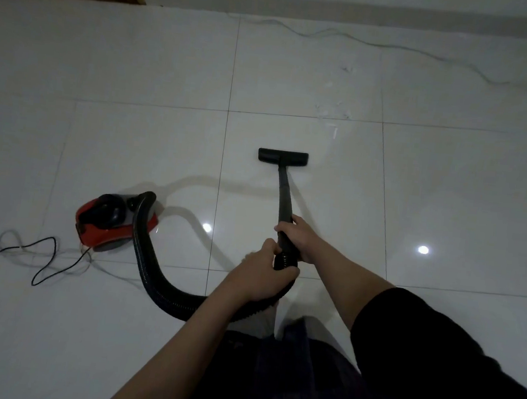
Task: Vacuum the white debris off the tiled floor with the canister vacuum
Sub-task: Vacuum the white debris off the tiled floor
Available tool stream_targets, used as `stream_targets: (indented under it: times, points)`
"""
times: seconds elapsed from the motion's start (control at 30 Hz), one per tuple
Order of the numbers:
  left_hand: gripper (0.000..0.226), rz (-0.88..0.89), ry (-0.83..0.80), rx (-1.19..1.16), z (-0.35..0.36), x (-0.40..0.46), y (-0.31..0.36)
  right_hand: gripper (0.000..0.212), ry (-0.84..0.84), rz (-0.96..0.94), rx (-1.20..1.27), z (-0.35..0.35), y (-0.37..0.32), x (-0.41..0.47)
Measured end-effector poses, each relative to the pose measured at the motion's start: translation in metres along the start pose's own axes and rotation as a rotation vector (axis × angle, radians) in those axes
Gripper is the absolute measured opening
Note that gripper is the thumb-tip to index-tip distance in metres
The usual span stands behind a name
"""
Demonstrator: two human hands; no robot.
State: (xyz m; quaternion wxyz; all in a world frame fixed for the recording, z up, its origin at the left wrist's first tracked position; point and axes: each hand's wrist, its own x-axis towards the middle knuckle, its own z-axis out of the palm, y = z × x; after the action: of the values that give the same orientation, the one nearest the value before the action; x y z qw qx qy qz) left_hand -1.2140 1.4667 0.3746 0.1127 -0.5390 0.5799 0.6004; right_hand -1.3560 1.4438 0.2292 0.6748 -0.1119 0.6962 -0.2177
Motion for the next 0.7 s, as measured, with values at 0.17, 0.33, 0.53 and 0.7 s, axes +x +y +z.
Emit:
stream_targets:
  times: [0.17,0.33,0.53,0.7]
  points:
    - [0.033,0.025,0.033,-0.002,0.055,-0.039,-0.027,0.071,-0.010,-0.016,0.001,-0.003,0.062,-0.027]
    - [0.038,0.051,0.026,0.013,0.107,-0.078,-0.058,0.072,-0.016,-0.022,0.026,-0.003,0.130,-0.058]
    - [0.036,0.012,-0.003,0.057,0.143,-0.116,-0.094,0.072,-0.028,-0.022,0.071,0.013,0.188,-0.092]
    - [0.033,0.004,-0.032,0.026,0.152,-0.138,-0.114,0.066,-0.019,-0.017,0.100,0.029,0.215,-0.108]
